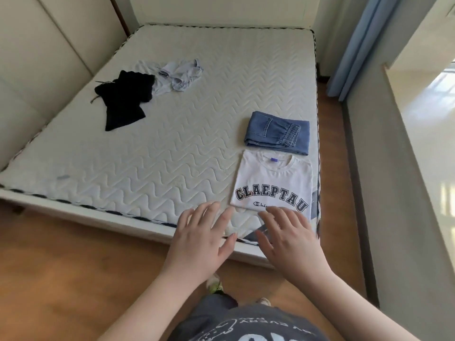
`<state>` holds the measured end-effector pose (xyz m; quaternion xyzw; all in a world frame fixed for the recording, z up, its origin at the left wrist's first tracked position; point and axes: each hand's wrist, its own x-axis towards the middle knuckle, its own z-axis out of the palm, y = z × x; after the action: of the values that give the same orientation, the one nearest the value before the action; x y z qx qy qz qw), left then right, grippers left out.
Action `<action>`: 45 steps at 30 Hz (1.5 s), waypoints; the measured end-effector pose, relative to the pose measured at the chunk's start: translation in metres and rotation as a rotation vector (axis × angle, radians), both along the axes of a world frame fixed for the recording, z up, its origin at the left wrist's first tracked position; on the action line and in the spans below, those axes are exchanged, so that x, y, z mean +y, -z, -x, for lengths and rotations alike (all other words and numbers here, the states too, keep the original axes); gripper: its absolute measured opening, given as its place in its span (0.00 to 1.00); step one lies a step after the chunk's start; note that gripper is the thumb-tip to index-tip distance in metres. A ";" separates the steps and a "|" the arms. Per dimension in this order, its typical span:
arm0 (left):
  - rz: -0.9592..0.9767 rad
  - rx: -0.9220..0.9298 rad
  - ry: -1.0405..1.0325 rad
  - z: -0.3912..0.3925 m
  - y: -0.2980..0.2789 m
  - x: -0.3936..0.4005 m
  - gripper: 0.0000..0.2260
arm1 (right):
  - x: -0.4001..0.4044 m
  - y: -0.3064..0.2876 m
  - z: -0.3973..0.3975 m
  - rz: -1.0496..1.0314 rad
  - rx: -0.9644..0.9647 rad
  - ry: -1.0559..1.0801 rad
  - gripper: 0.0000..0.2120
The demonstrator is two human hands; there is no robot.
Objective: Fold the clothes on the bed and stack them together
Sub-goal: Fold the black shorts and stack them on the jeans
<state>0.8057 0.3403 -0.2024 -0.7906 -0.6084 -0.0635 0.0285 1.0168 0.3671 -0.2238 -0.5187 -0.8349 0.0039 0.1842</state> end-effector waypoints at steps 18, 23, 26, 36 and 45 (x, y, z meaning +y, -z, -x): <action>-0.117 -0.043 -0.591 0.242 -0.035 -0.203 0.21 | -0.102 -0.054 0.301 -0.019 0.000 -0.536 0.18; -0.155 -0.015 -0.709 0.315 -0.046 -0.255 0.17 | -0.134 -0.067 0.389 -0.014 -0.017 -0.646 0.20; -0.150 -0.009 -0.798 0.353 -0.052 -0.277 0.19 | -0.146 -0.070 0.431 -0.011 -0.053 -0.703 0.20; -0.140 0.029 -0.954 0.471 -0.042 -0.268 0.19 | -0.116 -0.055 0.566 -0.039 -0.036 -0.874 0.20; -0.049 0.037 -1.094 0.584 -0.039 -0.218 0.19 | -0.052 -0.054 0.707 -0.011 0.010 -1.001 0.17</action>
<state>0.2216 0.1222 -0.1634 -0.3588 -0.9285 -0.0399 0.0864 0.3098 0.3151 -0.1699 -0.0533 -0.9805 0.0900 0.1662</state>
